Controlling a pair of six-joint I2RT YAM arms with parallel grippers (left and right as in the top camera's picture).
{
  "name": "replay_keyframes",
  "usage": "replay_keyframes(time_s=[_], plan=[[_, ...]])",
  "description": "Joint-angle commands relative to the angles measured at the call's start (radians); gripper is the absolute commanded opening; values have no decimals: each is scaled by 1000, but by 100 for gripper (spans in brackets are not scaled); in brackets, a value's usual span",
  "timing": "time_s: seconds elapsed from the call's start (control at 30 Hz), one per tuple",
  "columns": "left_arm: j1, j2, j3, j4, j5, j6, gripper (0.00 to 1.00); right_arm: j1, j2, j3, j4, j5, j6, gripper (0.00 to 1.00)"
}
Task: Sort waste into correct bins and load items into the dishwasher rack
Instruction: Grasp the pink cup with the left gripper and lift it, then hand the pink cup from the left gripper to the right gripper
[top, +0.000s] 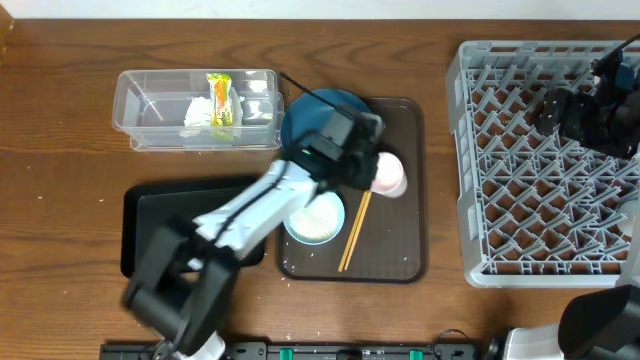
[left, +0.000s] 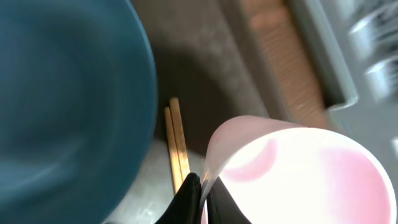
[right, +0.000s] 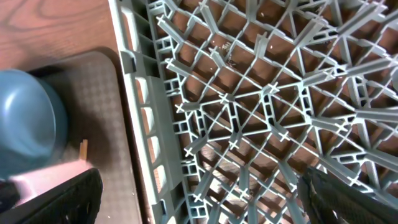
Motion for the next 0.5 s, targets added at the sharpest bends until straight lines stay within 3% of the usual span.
replay_keyframes(time_s=[0.0, 0.23, 0.33, 0.47], plan=[[106, -114, 13, 2, 162, -95, 6, 8, -2, 1, -1, -98, -114, 99], [349, -121, 13, 137, 672, -375, 7, 65, 1, -71, 0, -692, -547, 99], [397, -112, 13, 165, 765, -474, 6, 127, 2, -119, 14, -836, -657, 99], [407, -112, 13, 182, 822, -552, 6, 231, 2, -176, 80, -913, -686, 99]])
